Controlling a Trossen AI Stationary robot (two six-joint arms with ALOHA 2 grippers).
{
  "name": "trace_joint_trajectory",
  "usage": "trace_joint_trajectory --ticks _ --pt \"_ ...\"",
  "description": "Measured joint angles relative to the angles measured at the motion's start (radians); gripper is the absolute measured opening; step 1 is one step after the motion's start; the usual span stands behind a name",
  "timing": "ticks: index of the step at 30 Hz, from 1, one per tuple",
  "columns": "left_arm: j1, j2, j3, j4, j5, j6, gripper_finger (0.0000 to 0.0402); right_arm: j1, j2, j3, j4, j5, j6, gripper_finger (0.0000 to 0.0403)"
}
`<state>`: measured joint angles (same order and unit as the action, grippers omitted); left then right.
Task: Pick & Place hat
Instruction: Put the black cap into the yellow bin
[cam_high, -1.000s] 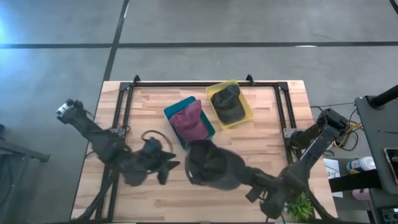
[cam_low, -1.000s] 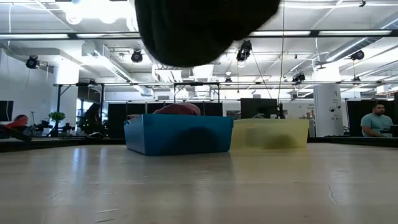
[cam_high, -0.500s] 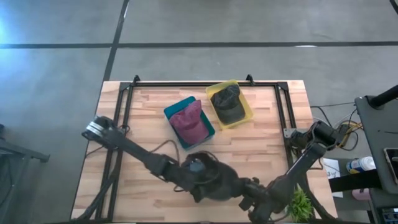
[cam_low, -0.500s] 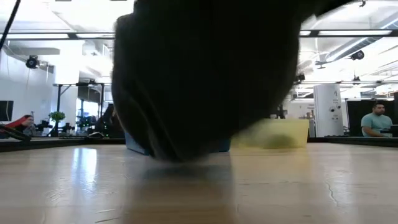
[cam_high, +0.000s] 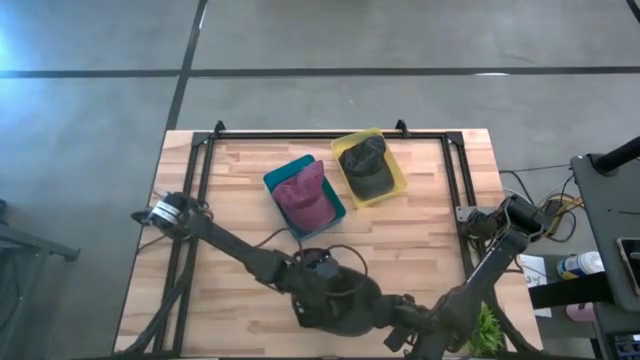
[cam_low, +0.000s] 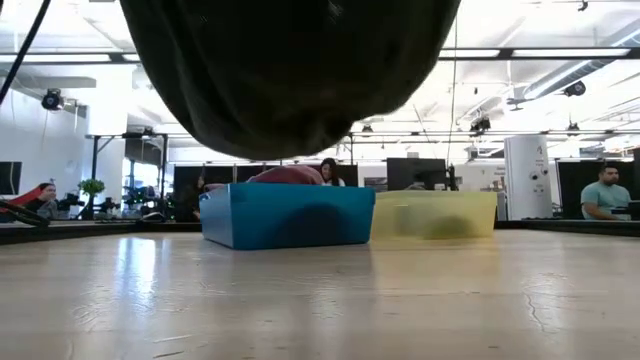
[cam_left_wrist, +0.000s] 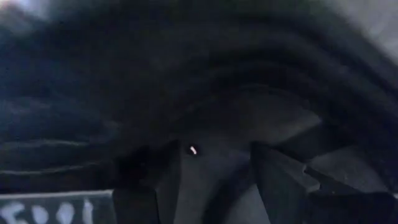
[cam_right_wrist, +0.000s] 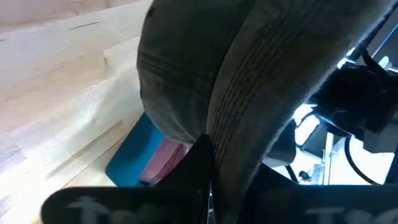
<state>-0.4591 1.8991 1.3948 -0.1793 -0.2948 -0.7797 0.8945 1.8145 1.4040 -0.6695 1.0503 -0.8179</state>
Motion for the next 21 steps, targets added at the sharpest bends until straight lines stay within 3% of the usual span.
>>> trace_joint_trajectory --ticks 12,18,21 --pt "-0.052 -0.196 0.126 -0.333 -0.023 -0.061 0.0186 0.015 -0.005 -0.027 -0.015 0.018 0.061 0.0013" --pt "-0.114 -0.29 0.156 -0.736 -0.159 -0.167 0.0186 0.024 -0.005 -0.027 -0.007 0.054 0.05 0.0013" --pt "-0.127 -0.323 0.116 -0.897 -0.172 -0.274 0.0186 0.031 -0.005 -0.026 0.003 0.075 0.047 0.0013"
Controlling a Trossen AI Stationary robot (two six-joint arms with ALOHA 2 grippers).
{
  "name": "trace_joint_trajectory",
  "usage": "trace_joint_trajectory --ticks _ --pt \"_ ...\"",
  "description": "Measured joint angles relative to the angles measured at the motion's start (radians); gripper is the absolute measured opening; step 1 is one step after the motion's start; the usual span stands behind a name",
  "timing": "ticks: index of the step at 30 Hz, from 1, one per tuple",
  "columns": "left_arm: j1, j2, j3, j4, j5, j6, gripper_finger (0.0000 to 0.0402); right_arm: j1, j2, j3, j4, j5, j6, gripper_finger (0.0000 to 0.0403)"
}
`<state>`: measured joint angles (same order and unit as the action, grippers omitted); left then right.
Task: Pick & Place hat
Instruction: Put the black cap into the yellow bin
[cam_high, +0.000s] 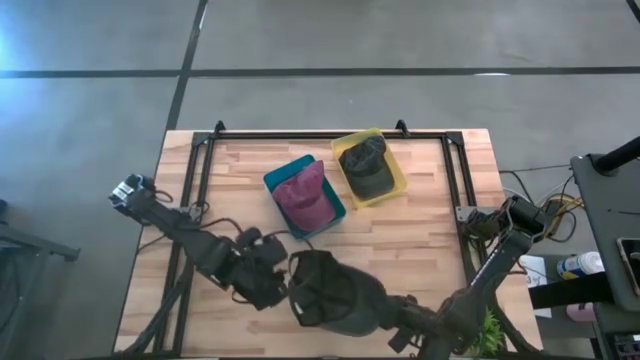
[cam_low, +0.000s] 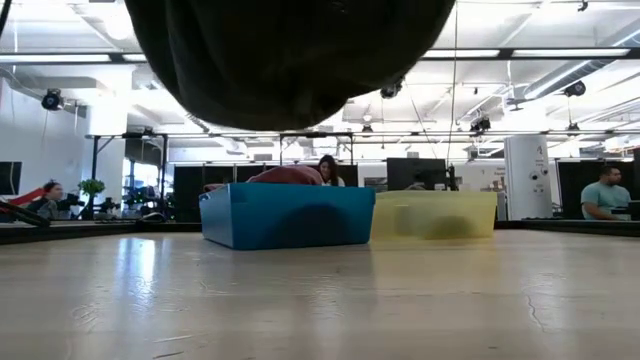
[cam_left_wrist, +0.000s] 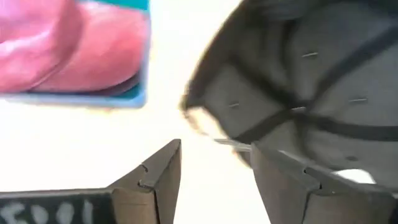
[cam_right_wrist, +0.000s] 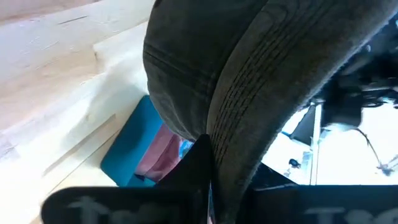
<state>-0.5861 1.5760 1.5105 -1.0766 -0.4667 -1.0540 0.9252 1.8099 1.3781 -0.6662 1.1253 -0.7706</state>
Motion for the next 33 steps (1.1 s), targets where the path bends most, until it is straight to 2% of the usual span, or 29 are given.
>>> trace_joint_trajectory --ticks 3,9,12,18,22,33 --pt "0.002 -0.016 -0.06 -0.005 -0.005 -0.037 0.0186 0.006 0.0 0.0 0.001 0.0 -0.036 0.0013" --pt "0.021 -0.015 -0.169 0.118 0.004 0.0 0.0186 0.015 0.0 0.0 0.025 0.003 -0.076 0.0013" --pt "0.035 -0.009 -0.221 0.264 0.018 0.035 0.0186 0.02 0.0 0.0 0.046 0.003 -0.096 0.0013" --pt "0.043 -0.009 -0.284 0.591 0.143 0.077 0.0186 0.02 0.0 0.0 0.055 0.003 -0.076 0.0013" --pt "0.036 -0.004 -0.289 0.635 0.182 0.066 0.0186 0.02 0.0 0.0 0.055 0.003 -0.07 0.0013" --pt "0.035 0.052 -0.27 0.84 0.135 0.068 0.0186 -0.025 0.014 0.0 0.104 0.0 -0.071 0.0013"
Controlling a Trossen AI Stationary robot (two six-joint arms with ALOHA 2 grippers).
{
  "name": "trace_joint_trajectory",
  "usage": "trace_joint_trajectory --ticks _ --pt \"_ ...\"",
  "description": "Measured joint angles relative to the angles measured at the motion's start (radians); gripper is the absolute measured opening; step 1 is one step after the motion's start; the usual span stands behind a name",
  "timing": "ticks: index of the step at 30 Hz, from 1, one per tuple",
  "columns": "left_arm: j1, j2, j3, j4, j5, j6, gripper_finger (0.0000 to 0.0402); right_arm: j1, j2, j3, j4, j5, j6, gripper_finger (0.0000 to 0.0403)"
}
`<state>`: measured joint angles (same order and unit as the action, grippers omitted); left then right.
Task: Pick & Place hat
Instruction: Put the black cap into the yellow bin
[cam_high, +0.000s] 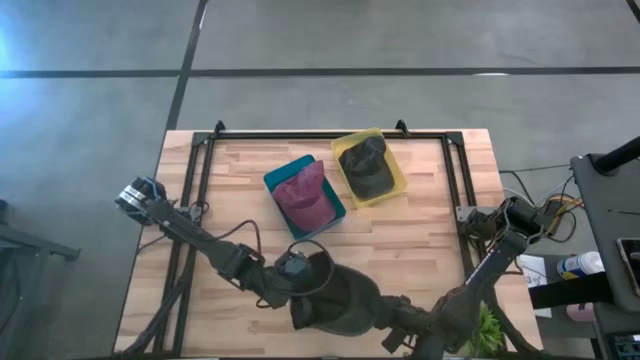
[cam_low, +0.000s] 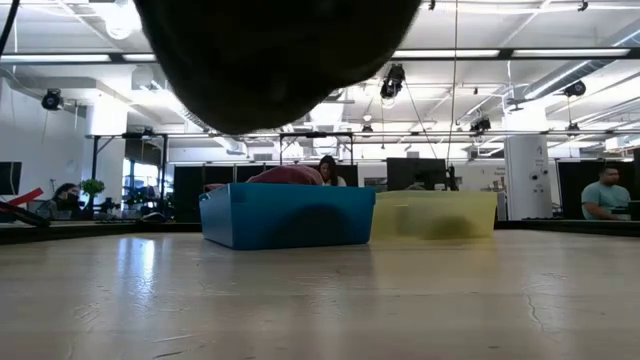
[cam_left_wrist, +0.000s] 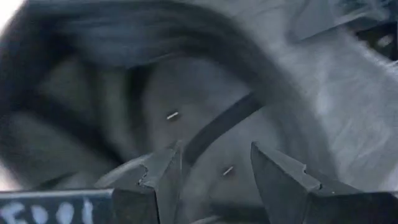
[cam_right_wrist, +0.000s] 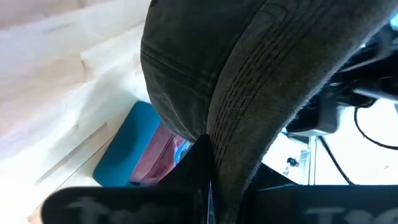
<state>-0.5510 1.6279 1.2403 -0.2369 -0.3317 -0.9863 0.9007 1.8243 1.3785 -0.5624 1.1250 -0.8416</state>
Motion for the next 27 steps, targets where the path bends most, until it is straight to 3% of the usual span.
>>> trace_joint_trajectory --ticks 10,13,17,23,27 --pt "0.0 0.118 0.088 0.127 -0.025 0.119 0.0186 -0.033 0.01 0.0 0.088 -0.001 -0.028 0.0013" --pt "0.0 0.123 0.13 0.064 -0.037 0.165 0.0186 -0.034 0.01 -0.001 0.087 -0.001 -0.025 0.0013" --pt "-0.001 0.088 0.249 -0.233 -0.041 0.175 0.0186 -0.029 0.01 -0.002 0.081 0.001 -0.023 0.0013" --pt "-0.027 0.061 0.493 -0.843 -0.127 0.114 0.0186 -0.023 0.01 -0.003 0.08 0.001 -0.053 0.0013" --pt "-0.027 0.05 0.513 -1.16 -0.127 0.012 0.0186 -0.022 0.01 -0.003 0.08 0.002 -0.082 0.0013"
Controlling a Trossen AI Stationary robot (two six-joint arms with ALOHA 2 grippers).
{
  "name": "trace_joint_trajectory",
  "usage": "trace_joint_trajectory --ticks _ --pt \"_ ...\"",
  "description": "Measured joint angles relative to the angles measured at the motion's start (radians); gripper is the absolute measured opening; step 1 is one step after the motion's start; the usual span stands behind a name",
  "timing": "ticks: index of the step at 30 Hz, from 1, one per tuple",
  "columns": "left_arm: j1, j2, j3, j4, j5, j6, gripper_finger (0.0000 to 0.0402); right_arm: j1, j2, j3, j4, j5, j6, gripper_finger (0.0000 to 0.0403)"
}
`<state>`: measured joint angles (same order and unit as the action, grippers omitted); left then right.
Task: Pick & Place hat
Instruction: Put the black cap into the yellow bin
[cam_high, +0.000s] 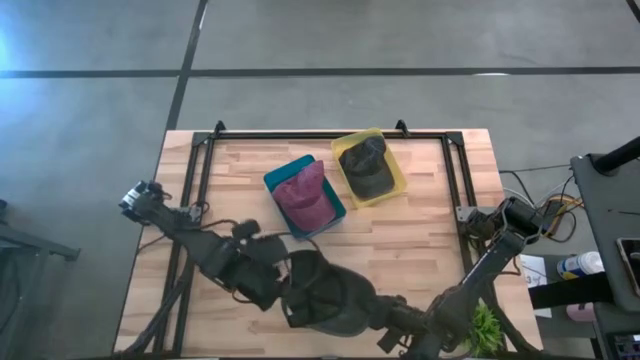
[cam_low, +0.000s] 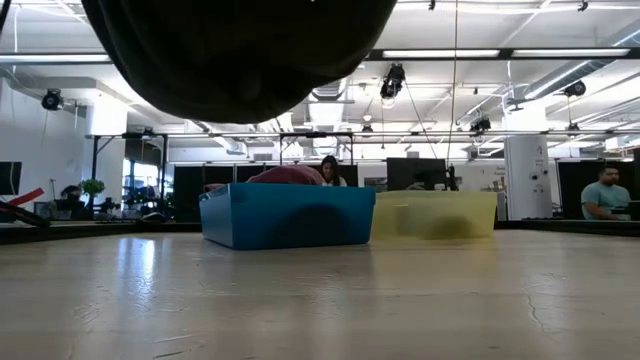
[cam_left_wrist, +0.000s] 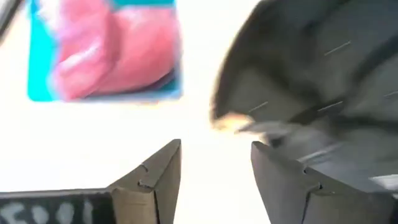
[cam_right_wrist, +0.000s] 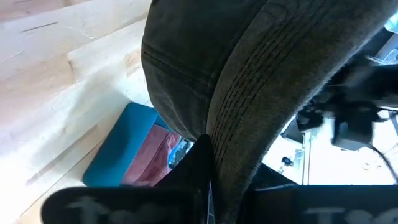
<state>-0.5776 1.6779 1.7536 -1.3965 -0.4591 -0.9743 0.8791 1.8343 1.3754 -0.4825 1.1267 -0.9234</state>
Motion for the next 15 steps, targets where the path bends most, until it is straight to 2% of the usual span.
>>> trace_joint_trajectory --ticks 2,6,11,15 --pt "0.009 0.001 -0.037 -0.065 0.002 -0.013 0.0186 0.0 0.0 0.0 0.0 0.001 -0.004 0.0013" --pt "0.044 0.001 -0.148 0.011 0.074 0.044 0.0186 0.005 0.0 0.0 0.001 0.002 -0.061 0.0013" --pt "0.075 0.001 -0.293 0.298 0.128 0.131 0.0186 0.014 0.0 0.006 0.009 0.002 -0.074 0.0013" --pt "0.078 0.001 -0.335 0.532 0.195 0.146 0.0186 0.016 0.0 0.006 0.017 0.001 -0.072 0.0013"
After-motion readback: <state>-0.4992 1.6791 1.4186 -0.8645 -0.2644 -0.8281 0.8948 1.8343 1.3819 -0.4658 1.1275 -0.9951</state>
